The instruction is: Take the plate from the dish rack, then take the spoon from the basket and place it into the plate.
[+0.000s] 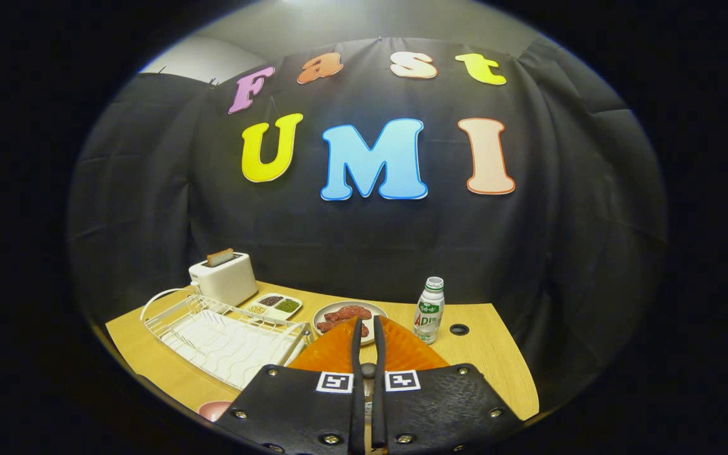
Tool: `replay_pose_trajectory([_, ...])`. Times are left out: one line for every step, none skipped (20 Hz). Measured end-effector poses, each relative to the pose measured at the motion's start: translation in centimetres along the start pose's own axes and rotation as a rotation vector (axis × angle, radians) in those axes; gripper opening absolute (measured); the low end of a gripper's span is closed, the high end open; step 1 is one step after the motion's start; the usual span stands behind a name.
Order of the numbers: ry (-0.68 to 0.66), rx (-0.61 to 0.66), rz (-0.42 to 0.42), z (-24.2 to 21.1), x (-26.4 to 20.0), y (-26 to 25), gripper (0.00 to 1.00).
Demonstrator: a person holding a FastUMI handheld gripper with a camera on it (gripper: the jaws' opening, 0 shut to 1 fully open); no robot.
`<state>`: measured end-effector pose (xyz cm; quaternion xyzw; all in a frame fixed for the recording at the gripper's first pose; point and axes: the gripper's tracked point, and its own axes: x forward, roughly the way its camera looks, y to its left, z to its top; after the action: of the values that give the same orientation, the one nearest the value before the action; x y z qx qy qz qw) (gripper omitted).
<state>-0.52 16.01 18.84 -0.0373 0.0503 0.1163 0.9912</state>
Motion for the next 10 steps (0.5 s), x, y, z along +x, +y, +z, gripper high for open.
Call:
replay_pose_trajectory([-0.004, 0.002, -0.003, 0.5, -0.6, 0.2, 0.04])
replay_pose_trajectory([-0.004, 0.001, -0.004, 0.7, -1.1, 0.6, 0.04])
replay_pose_trajectory([-0.001, -0.002, -0.002, 1.0, -1.8, 1.0, 0.04])
replay_pose_trajectory([0.002, -0.004, 0.000, 1.0, -2.5, 1.6, 0.04])
replay_pose_trajectory([0.005, 0.000, 0.003, 1.0, -3.3, 2.1, 0.04])
replay_pose_trajectory([0.012, 0.004, 0.008, 0.8, -4.1, 2.9, 0.04])
replay_pose_trajectory([0.018, 0.007, 0.018, 0.5, -4.7, 3.6, 0.04])
replay_pose_trajectory([0.028, 0.015, 0.026, 0.0, -5.3, 4.3, 0.04])
replay_pose_trajectory([0.038, 0.022, 0.037, -0.5, -5.8, 5.2, 0.04])
replay_pose_trajectory([0.051, 0.026, 0.053, -1.1, -6.4, 6.1, 0.04])
